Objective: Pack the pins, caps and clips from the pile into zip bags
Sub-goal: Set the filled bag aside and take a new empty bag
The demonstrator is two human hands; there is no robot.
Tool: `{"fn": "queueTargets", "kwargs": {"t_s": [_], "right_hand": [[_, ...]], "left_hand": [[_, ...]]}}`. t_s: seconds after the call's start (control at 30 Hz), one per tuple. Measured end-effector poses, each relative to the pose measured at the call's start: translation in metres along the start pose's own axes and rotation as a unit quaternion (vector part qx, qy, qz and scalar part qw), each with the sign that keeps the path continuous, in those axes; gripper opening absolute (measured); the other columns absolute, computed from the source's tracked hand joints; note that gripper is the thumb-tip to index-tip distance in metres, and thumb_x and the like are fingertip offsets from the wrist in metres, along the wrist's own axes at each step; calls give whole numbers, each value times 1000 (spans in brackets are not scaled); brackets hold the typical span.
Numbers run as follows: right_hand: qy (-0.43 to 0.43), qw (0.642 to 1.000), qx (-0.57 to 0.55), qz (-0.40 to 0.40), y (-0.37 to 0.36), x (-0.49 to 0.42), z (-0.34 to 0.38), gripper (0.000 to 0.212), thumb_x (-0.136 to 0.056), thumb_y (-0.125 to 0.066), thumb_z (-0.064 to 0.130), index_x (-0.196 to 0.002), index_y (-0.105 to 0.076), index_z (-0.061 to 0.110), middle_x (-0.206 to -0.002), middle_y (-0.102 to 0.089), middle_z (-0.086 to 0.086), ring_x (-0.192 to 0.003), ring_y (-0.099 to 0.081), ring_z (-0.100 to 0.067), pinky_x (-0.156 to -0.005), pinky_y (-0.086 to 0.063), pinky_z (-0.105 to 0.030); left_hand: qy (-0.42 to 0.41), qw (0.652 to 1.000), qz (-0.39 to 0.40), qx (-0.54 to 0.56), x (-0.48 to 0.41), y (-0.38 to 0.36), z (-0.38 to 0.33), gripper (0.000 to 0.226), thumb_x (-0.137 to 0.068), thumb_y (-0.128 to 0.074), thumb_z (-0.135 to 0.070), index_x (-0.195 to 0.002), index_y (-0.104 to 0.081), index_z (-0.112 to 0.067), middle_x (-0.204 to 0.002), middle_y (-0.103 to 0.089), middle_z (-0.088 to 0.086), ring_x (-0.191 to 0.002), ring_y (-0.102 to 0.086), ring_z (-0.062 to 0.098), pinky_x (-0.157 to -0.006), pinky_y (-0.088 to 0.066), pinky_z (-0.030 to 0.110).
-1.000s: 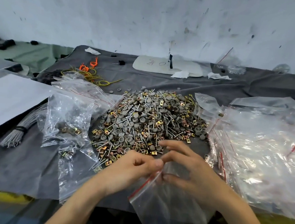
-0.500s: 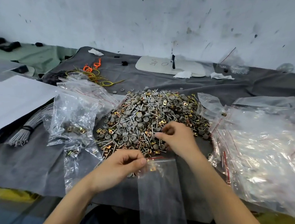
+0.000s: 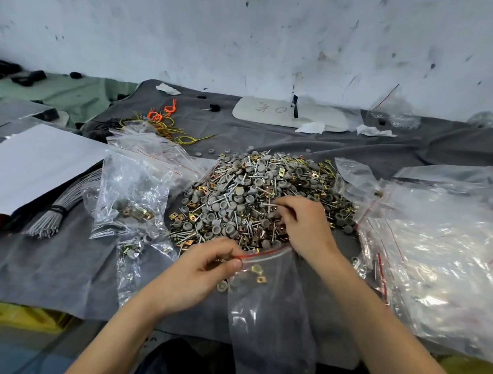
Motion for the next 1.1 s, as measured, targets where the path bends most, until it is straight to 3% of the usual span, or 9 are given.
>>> {"fn": "queueTargets", "kwargs": {"t_s": [0.1,0.17,0.33,0.5,0.6,0.7,0.83,0.93,1.1], "right_hand": [[152,985,40,67,28,14,40,25,-95,-53,5,-109,-70,16,-101,-61,9,-91,-56,-5,-87,-46,-22],[214,963,106,128,37,26,61,25,-96,-52,9,-108,-71,20,-101,-59,11,-96,-56,-7,-90,-46,-27],[238,930,169,222,44,41,71,28,-97,-53,19,-121,-65,26,-111,-58,11,-106,-52,-6,-95,-41,-25],[143,987,-61,33,77,10,40,31,-89,-63,6,-101,-69,34,-94,-63,24,-86,-58,11,-73,-42,-3],[57,987,33,150,29,-4,5,31,-89,-64,9,-91,-64,40,-96,-63,20,-77,-55,17,-69,-43,-3],[47,969,108,218,-21,2,-27,20,-87,-67,15,-106,-70,20,-110,-65,-2,-89,-55,-5,-84,-46,-19],[23,994,38,104,-36,6,-40,9,-82,-73,15,-90,-69,12,-86,-65,-3,-79,-60,-18,-77,-52,-39],[-47,997,-14,55,-41,7,-44,11,-79,-69,3,-79,-65,14,-73,-64,1,-69,-60,-14,-68,-51,-32],[-142,989,-32,-2,-41,6,-48,13,-80,-74,21,-75,-64,15,-72,-62,2,-67,-56,-11,-60,-38,-23]], "left_hand": [[-58,995,-19,-83,-3,6,-16,18,-93,-56,-24,-87,-67,-12,-97,-63,4,-90,-61,23,-81,-48,41],[-88,990,-30,-106,-6,8,-28,24,-89,-51,-30,-83,-65,-11,-101,-63,2,-94,-61,20,-83,-47,35],[-138,984,-52,-100,-8,7,-43,25,-87,-50,-26,-79,-64,-7,-102,-64,-1,-93,-60,3,-80,-40,12],[-133,987,-74,-60,-1,7,-42,16,-86,-51,-26,-78,-63,-20,-103,-66,2,-97,-62,16,-82,-46,23],[-133,987,-79,-49,2,7,-43,14,-84,-51,-25,-75,-61,-21,-100,-66,1,-94,-62,14,-79,-44,17],[-128,987,-96,-25,5,11,-43,13,-81,-50,-23,-71,-59,-21,-95,-67,2,-86,-60,9,-74,-41,13],[-115,988,-103,-26,9,11,-38,18,-81,-49,-23,-71,-61,-15,-91,-67,3,-80,-57,2,-71,-37,10],[-104,989,-100,-34,8,10,-35,25,-81,-49,-24,-71,-64,-7,-91,-67,2,-77,-56,0,-69,-37,8],[-100,990,-97,-24,5,5,-34,21,-81,-49,-25,-70,-61,-11,-92,-67,4,-77,-56,-1,-69,-37,9]]}}
Point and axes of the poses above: each hand's wrist, its own x-axis away from the middle knuckle, its own y-axis out of the back of the hand, z = x × y, the point moved 6 cm from there along -x, towards the middle knuckle
